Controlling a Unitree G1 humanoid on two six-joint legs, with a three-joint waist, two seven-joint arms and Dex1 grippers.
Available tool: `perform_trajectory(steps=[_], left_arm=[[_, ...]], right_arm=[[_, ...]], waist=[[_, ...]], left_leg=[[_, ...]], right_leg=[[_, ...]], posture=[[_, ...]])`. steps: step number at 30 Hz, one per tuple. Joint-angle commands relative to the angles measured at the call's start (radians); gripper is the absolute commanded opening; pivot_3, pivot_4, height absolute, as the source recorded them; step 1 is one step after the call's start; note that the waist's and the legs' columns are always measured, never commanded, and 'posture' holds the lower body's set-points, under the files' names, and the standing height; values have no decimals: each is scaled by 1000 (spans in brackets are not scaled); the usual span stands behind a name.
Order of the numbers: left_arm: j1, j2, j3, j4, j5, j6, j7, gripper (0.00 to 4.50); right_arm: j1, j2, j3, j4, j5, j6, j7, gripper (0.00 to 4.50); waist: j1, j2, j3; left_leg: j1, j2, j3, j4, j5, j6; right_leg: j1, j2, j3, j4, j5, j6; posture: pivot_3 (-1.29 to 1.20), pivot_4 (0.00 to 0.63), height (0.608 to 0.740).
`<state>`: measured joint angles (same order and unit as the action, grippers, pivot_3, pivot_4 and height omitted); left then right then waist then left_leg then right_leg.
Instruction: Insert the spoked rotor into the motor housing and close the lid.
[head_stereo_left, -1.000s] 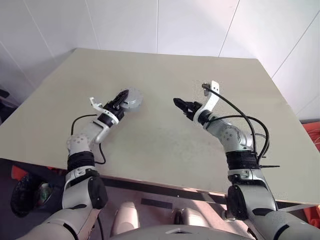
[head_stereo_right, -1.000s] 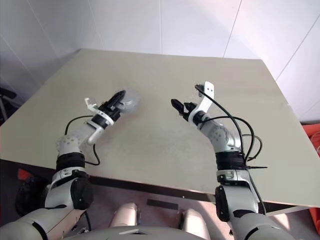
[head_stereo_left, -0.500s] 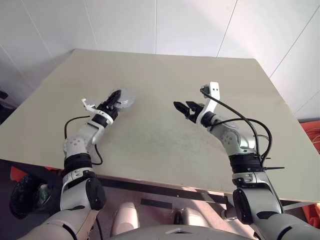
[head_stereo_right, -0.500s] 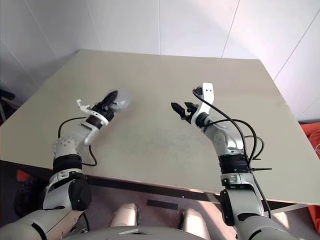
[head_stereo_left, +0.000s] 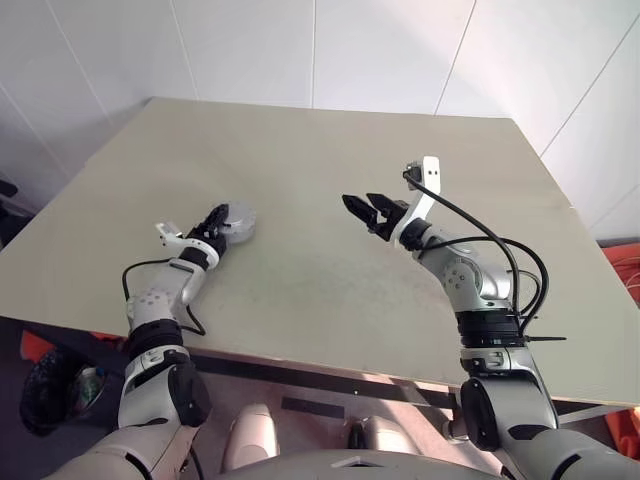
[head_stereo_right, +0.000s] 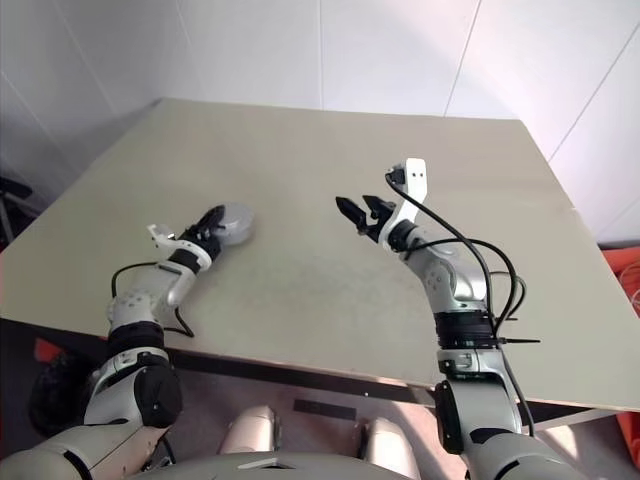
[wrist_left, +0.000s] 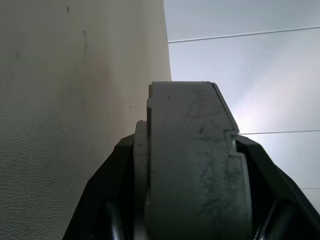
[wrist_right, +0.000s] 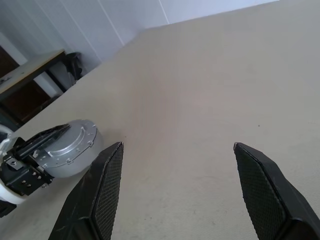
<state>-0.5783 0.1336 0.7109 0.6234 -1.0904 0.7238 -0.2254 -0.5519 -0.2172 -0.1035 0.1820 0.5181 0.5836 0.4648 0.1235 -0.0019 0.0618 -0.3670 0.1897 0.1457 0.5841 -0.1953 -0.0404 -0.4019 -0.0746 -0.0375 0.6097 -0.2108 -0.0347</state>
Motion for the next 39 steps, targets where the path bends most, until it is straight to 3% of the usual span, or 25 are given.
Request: perform_trajectory(steps=[1,4,11,12,16,25,39], left_arm=[[-18,6,-4,-14,-4,-6,-18,2373],[-21,8,-6,-5,9,-9,-3,2373],[-38,23,-5,52,60,-45,64,4393],[-40,25,-3,59,67,-51,73,4483],[-38,35,-4,60,69,-36,64,4483],[-18,105,-13,62,94,-7,32,4483],[-17,314,-18,197,260,-215,25,4483]], right_arm=[[-5,6,-20,-49,12,-18,6,3986],[-7,9,-24,-47,8,-21,3,3986],[-15,11,-30,-31,1,-25,-1,4012],[-16,12,-30,-28,0,-27,0,4012],[-18,15,-30,-21,-4,-29,-3,4012],[-29,13,-37,0,-1,-22,-8,4012],[-44,3,-39,47,-10,-19,-1,4012]], waist=[[0,0,0],[0,0,0],[0,0,0],[0,0,0],[-6,0,0],[-25,0,0],[-64,0,0]], left_leg=[[0,0,0,0,0,0],[0,0,0,0,0,0],[4,0,0,0,0,0],[6,0,0,0,0,0],[20,0,1,-3,1,-1],[19,0,1,-4,2,-2],[20,2,2,-8,3,-4]], right_leg=[[0,0,0,0,0,0],[0,0,0,0,0,0],[3,0,0,1,0,0],[6,0,0,1,0,0],[18,0,2,0,-2,2],[17,0,3,0,0,-1],[14,3,3,-1,0,-1]], posture=[[0,0,740],[0,0,740],[0,0,740],[0,0,740],[0,0,740],[0,0,740],[0,0,740]])
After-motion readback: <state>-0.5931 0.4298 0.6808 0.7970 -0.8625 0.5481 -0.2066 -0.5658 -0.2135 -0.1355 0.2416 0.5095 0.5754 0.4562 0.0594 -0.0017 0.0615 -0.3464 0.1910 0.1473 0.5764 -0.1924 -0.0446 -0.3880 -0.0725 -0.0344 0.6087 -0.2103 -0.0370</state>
